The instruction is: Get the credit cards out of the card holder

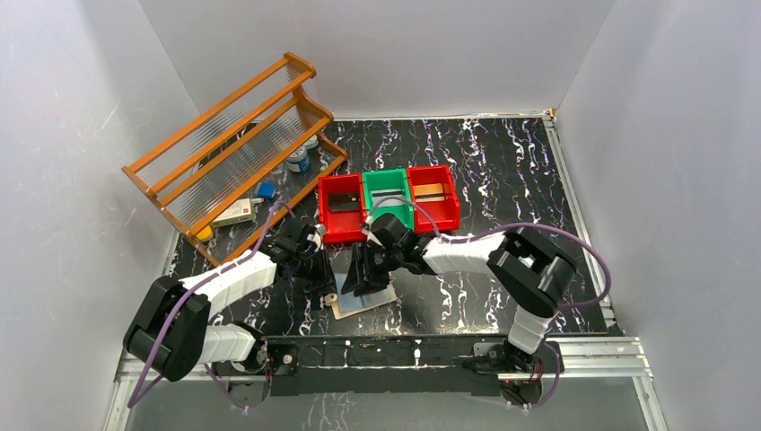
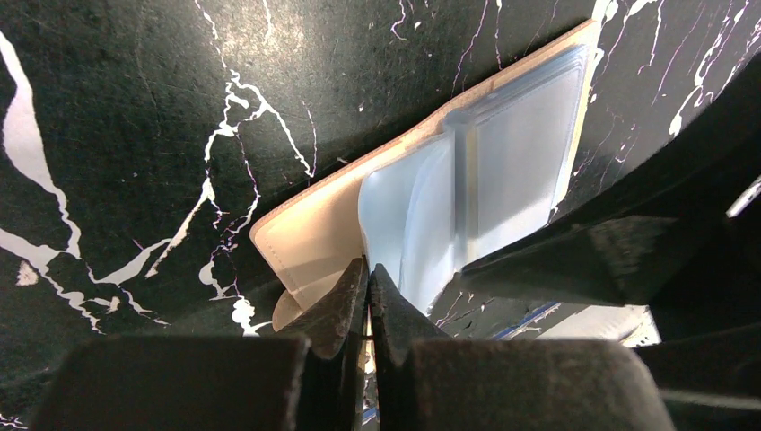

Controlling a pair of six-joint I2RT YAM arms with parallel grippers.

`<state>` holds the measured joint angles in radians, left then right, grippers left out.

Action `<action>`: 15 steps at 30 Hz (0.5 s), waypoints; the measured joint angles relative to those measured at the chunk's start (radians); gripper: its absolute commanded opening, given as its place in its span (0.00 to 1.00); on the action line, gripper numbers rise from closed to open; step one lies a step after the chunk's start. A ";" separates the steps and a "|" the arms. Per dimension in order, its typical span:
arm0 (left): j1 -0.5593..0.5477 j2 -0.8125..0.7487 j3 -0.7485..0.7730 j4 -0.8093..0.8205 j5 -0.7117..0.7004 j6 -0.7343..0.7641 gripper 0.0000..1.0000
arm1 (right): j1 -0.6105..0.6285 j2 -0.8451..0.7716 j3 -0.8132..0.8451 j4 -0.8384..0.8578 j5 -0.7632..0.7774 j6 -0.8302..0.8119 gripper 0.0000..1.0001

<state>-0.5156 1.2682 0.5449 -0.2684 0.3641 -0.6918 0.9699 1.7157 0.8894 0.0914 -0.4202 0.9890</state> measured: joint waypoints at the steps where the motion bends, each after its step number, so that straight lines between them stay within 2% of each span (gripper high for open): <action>1: 0.000 0.000 0.000 0.000 0.000 0.000 0.00 | 0.005 0.018 0.006 0.009 -0.019 -0.001 0.55; 8: 0.000 0.000 0.000 0.000 0.000 0.000 0.00 | 0.034 0.037 0.026 0.007 -0.034 -0.025 0.61; 15: 0.000 0.000 -0.004 0.003 0.000 0.000 0.00 | 0.024 -0.141 0.031 -0.220 0.261 -0.062 0.61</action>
<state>-0.5156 1.2682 0.5411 -0.2657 0.3641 -0.6918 0.9936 1.5749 0.9207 -0.1291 -0.1596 0.9272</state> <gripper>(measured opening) 0.008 0.612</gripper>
